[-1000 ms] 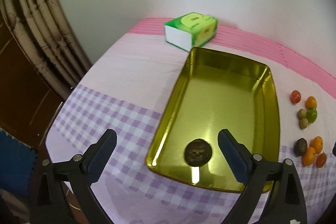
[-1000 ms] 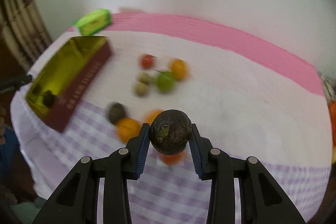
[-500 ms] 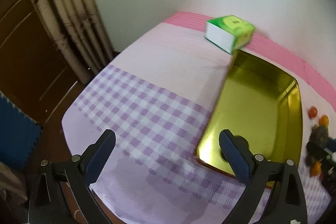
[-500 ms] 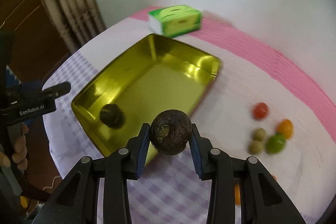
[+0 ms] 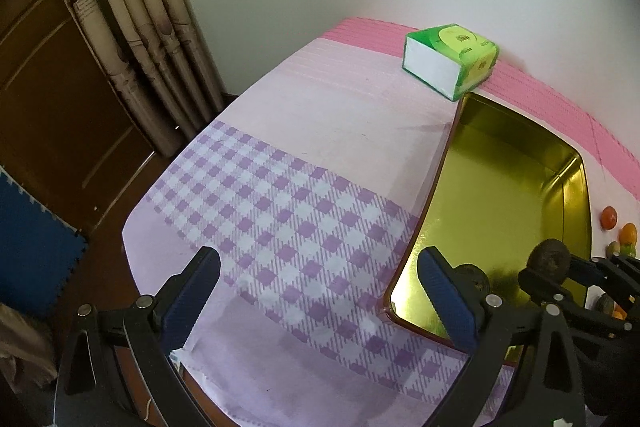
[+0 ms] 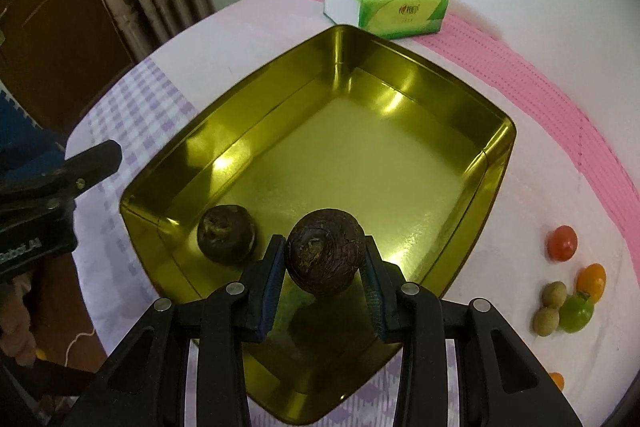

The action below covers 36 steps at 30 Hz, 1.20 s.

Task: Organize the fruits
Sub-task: 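Carry the dark fruit into the gold tin and open the right tool, then move the right tool to the red tomato and grasp it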

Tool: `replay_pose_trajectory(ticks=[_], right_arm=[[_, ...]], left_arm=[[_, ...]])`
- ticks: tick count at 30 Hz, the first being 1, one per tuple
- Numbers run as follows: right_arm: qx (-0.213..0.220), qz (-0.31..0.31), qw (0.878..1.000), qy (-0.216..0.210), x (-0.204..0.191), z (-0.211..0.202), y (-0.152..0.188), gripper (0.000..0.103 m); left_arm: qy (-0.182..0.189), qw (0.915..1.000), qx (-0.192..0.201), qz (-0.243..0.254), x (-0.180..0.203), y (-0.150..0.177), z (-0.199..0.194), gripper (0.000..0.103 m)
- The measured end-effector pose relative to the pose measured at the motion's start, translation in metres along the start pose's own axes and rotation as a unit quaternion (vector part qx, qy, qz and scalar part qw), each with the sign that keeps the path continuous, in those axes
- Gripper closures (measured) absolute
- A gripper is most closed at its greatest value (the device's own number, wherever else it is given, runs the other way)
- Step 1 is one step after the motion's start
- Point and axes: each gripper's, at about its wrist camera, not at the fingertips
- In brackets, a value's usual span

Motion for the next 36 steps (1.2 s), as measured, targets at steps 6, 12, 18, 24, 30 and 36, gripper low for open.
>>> replay_pose_trajectory(ticks=[6,12,18,24,30,36], right_arm=[[-0.01,-0.004,1.0,0.008,0.0,0.008,0.002,0.065],[-0.012,-0.004,1.0,0.009,-0.002,0.01,0.005,0.065],[-0.012,-0.011,1.0,0.012,-0.003,0.009,0.006,0.064],[-0.004,-0.007,1.0,0.009,-0.002,0.001,0.006,0.064],[0.021,0.009,1.0,0.0,0.005,-0.021,0.005,0.064],[0.055,0.043,0.998,0.0,0.026,-0.057,0.021,0.064]], left_arm=[[0.003,1.0,-0.002,0.0,0.0,0.001,0.0,0.005],[0.0,1.0,-0.007,0.0,0.0,0.001,0.002,0.005],[0.001,1.0,-0.008,0.002,0.001,0.002,0.002,0.005],[0.001,1.0,-0.008,0.002,0.001,0.002,0.002,0.005],[0.003,0.9999,-0.007,0.01,0.004,0.005,0.001,0.005],[0.003,0.9999,-0.002,0.014,0.005,0.005,-0.002,0.005]])
Point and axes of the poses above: each gripper's, at about its wrist camera, not at the fingertips, and z roughly the way its jaws point, x to its right, y to its underside, and after that the axes turned 6 degrees about x, right-handed
